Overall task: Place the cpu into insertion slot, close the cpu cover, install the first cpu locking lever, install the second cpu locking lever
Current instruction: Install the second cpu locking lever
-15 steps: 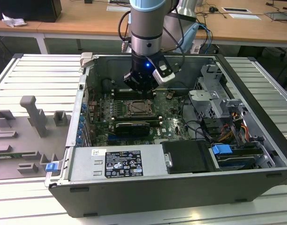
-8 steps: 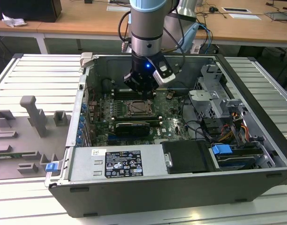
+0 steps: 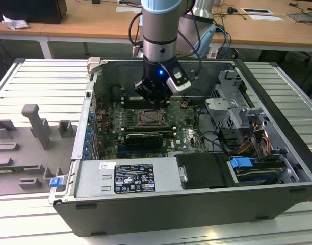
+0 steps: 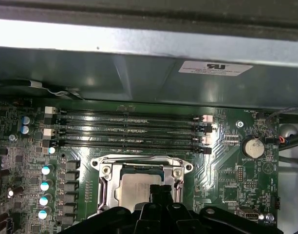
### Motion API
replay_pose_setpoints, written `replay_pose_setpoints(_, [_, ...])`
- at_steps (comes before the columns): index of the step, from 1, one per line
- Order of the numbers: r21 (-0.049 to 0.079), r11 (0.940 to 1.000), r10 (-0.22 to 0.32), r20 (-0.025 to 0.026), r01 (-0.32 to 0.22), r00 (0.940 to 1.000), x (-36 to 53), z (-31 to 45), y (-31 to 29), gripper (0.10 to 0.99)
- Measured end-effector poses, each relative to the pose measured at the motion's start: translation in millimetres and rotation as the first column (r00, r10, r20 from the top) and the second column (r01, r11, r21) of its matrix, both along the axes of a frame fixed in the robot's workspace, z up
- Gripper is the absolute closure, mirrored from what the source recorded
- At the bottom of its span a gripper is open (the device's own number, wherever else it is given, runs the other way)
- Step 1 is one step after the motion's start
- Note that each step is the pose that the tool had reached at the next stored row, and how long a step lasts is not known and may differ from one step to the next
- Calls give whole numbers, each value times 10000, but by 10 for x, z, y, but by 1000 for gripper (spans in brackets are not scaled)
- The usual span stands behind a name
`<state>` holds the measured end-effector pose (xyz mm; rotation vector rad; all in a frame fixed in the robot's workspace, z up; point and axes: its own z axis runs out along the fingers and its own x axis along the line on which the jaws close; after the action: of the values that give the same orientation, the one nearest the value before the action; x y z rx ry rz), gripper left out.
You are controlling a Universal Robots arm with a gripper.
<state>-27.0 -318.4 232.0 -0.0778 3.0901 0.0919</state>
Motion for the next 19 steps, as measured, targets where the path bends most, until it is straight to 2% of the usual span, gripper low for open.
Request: replay_pose_setpoints(19, [1,10000,0,0,0,10000,1,0,-50,980])
